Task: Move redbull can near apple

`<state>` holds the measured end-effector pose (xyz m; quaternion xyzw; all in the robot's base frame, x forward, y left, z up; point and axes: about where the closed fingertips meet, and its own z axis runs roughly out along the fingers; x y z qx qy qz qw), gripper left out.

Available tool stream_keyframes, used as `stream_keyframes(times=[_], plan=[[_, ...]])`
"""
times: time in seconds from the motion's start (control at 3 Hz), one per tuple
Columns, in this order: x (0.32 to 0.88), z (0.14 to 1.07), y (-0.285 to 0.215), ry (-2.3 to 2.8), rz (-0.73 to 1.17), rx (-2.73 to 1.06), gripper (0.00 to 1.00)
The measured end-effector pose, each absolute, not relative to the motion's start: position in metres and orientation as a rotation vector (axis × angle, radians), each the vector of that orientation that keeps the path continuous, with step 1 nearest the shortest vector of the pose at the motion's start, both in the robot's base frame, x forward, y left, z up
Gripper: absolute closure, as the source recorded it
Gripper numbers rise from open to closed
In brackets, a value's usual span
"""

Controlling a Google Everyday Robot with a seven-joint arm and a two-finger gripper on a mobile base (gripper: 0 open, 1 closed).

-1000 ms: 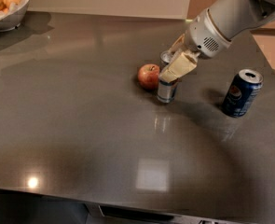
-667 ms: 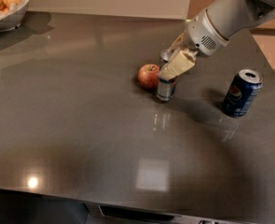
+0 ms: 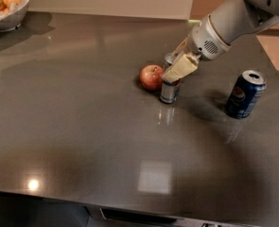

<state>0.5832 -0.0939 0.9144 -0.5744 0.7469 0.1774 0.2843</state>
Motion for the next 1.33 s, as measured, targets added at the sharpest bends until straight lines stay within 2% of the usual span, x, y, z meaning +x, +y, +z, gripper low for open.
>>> stream_keyframes(times=[0.33,1.33], plan=[[0.5862,0.9118,-0.0951,1.99,0.483,-1.526,0.82],[0.586,0.9091,-0.09,1.989,0.491,-1.536,0.13]])
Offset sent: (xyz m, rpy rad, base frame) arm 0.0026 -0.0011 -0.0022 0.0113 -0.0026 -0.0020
